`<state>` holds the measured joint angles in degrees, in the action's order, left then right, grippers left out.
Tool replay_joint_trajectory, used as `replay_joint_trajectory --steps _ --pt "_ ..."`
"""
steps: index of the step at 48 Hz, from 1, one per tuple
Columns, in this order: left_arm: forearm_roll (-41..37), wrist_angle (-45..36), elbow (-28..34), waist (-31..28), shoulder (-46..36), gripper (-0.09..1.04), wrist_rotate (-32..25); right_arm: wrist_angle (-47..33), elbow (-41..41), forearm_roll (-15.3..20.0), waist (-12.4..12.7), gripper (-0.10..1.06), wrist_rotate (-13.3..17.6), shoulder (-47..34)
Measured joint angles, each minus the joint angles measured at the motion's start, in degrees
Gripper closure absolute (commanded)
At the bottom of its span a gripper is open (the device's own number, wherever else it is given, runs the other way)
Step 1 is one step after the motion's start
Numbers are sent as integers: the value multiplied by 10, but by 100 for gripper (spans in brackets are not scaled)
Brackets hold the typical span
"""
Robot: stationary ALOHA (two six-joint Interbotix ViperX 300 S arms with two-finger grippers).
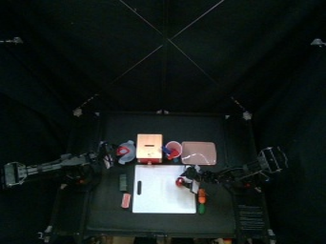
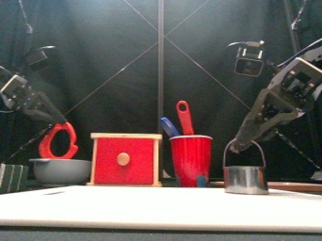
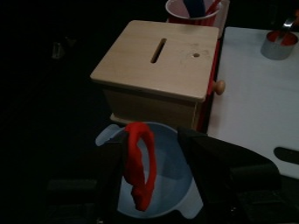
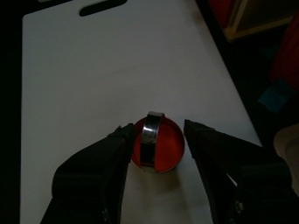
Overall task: Get the cutter from the drawer then cut the dough then place the extra dough in the bowl
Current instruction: Place the extra dough in the bowl
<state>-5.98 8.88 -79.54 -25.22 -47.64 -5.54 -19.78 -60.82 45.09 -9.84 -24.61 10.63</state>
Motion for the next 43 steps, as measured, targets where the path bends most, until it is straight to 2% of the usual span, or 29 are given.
replay_joint_trajectory --steps 22,36,43 --pt "-97 22 4 -8 48 9 -8 18 4 -8 10 12 1 0" --pt "-134 21 8 -18 49 9 -59 21 5 -5 10 12 1 0" --pt "-137 18 8 -18 48 9 -105 24 5 -4 10 12 1 0"
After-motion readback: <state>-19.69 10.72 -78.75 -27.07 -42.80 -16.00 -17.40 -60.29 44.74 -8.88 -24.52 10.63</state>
